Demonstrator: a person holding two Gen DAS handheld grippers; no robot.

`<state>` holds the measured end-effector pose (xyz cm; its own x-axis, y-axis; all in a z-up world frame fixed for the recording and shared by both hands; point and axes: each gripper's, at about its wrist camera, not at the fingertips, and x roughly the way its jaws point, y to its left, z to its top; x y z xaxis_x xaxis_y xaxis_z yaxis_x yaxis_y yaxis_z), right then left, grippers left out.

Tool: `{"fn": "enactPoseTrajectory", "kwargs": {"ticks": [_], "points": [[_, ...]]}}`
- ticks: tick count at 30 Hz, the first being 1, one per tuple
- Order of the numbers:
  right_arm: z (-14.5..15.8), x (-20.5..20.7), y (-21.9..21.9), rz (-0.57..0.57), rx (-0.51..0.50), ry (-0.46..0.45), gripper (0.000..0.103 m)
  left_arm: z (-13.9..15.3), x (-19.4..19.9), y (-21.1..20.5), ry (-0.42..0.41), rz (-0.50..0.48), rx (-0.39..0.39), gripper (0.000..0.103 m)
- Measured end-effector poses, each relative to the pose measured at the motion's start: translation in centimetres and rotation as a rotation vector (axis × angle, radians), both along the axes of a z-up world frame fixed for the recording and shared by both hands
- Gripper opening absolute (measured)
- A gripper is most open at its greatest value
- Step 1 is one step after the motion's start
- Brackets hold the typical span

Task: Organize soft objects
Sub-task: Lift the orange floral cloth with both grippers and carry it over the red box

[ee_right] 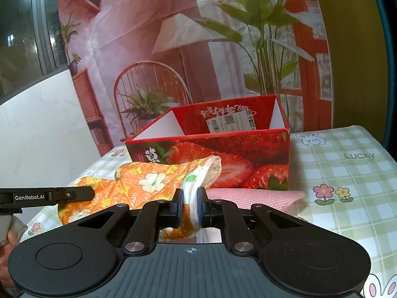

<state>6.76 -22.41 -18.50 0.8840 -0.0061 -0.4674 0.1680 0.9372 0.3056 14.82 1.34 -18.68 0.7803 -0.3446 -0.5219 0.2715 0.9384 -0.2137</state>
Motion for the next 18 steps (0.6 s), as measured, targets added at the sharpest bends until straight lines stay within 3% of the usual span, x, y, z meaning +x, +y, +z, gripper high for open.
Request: {"fn": "enactPoseTrajectory", "kwargs": {"ticks": [18], "points": [[3.8,2.4,-3.6,-0.005,0.024,-0.105,0.008,5.0,4.2,-3.1,-0.169,-0.093,0.096,0.015]]}}
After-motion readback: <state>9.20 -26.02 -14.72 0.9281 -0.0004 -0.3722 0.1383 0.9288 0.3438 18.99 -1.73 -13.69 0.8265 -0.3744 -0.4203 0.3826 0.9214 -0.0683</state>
